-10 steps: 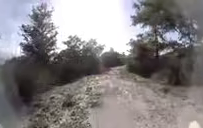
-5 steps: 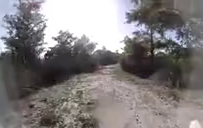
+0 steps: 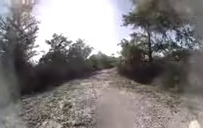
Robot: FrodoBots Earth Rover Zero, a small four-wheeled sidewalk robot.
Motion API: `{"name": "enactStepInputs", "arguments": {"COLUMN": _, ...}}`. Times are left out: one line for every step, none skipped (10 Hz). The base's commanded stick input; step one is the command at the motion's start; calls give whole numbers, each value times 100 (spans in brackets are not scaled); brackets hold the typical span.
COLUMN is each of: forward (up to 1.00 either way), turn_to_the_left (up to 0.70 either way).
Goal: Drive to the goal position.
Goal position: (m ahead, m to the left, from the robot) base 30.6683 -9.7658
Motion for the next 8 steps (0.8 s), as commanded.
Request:
{"name": "enactStepInputs", "arguments": {"forward": 84, "turn_to_the_left": 0}}
{"name": "enactStepInputs", "arguments": {"forward": 84, "turn_to_the_left": 0}}
{"name": "enactStepInputs", "arguments": {"forward": 84, "turn_to_the_left": 0}}
{"name": "enactStepInputs", "arguments": {"forward": 84, "turn_to_the_left": 0}}
{"name": "enactStepInputs", "arguments": {"forward": 84, "turn_to_the_left": 0}}
{"name": "enactStepInputs", "arguments": {"forward": 84, "turn_to_the_left": 0}}
{"name": "enactStepInputs", "arguments": {"forward": 84, "turn_to_the_left": 0}}
{"name": "enactStepInputs", "arguments": {"forward": 84, "turn_to_the_left": 0}}
